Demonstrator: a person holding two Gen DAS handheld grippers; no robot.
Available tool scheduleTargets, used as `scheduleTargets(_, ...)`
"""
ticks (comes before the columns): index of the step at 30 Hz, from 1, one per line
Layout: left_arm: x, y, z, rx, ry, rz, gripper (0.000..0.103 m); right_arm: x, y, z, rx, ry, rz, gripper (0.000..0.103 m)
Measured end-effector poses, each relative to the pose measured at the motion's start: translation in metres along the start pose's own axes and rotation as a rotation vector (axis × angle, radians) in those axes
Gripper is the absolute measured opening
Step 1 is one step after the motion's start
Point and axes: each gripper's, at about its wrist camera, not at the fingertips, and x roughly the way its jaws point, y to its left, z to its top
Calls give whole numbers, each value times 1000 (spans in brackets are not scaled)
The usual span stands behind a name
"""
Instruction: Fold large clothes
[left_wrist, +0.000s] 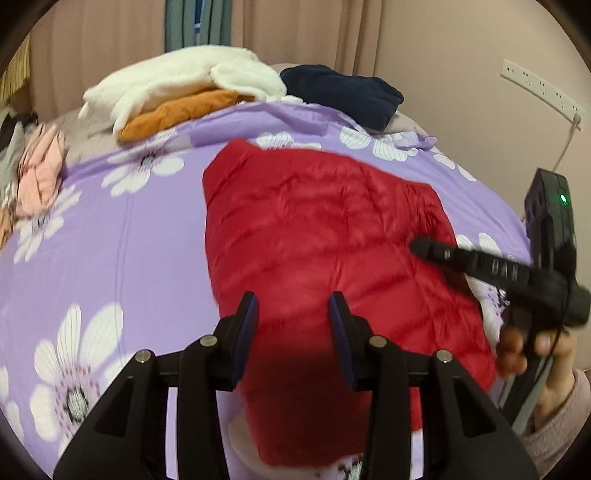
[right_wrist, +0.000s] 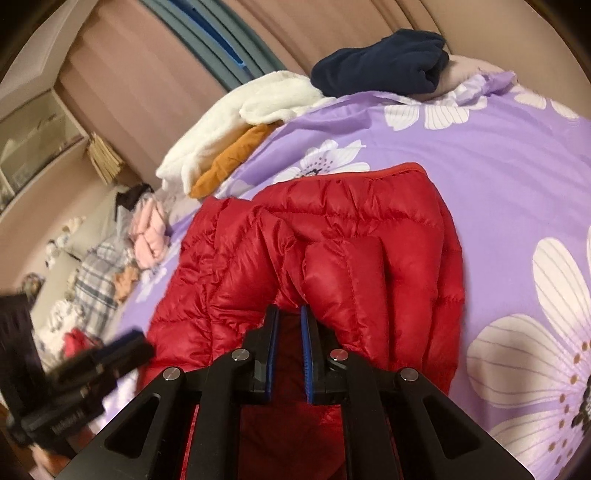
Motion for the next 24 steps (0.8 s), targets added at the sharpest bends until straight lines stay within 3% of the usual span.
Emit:
scheduleTargets(6, 0, -2, -20, -24, 28, -1, 40, -12, 8, 2, 21, -11, 4, 8)
scheduleTargets(10, -1, 0, -20, -37, 29, -1, 40, -33, 35, -5, -82, -49, -13, 21)
scheduleTargets(16, -2, 1, -23, -46, 29, -7, 40, -53, 61, -25, -213, -53, -18, 21)
scheduleTargets(24, -3, -3, -27, -45, 31, -3, 41, -49, 63, -50, -266, -19, -36, 21)
